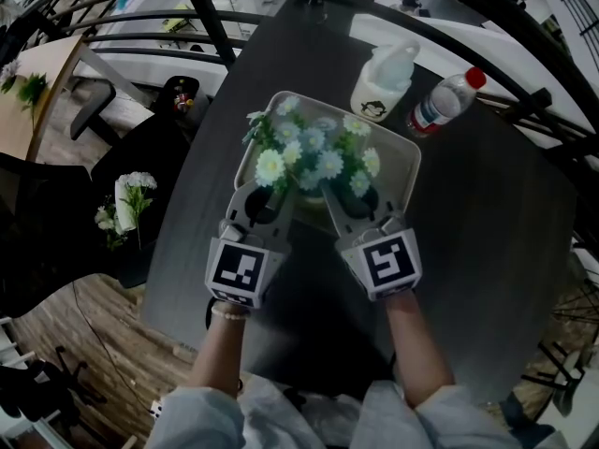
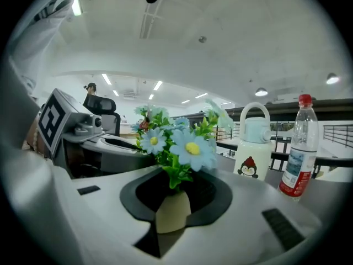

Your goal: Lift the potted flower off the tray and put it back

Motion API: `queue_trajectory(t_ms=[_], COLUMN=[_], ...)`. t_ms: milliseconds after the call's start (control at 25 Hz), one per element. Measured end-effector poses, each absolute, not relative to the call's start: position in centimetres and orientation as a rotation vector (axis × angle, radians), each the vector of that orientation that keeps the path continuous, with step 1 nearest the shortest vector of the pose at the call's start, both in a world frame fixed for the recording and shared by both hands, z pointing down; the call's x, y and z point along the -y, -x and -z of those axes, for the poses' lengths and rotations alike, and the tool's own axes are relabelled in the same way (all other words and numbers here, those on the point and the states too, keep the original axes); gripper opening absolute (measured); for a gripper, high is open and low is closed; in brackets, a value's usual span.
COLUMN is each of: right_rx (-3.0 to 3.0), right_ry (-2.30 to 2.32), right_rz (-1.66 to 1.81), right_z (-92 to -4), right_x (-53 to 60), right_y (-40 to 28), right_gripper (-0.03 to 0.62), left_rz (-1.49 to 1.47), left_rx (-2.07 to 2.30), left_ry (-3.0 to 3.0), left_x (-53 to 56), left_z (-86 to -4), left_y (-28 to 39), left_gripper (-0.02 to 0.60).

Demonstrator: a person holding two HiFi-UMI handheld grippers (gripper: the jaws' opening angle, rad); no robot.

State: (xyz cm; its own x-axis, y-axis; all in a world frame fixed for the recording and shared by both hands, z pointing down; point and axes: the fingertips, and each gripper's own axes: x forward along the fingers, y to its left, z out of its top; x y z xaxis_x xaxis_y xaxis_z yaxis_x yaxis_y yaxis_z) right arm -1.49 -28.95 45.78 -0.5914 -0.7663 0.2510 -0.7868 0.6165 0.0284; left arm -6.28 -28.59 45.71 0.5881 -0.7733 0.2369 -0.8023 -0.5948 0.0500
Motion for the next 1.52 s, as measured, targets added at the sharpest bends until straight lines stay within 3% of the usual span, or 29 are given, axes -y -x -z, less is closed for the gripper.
queue_trajectory(t_ms=[1520], right_rx=[2.584], right_ry=[-1.421], right_rz=[0.077], right_z=[-36.1], right_x=[22.3], right_y=[-0.5], right_gripper=[0.071], left_rz=[-0.188], left_rx=[1.323], left_ry=[-2.804], left_x=[21.6], left_z=[-35.6], left_y=[4.1], left_gripper=[0.037])
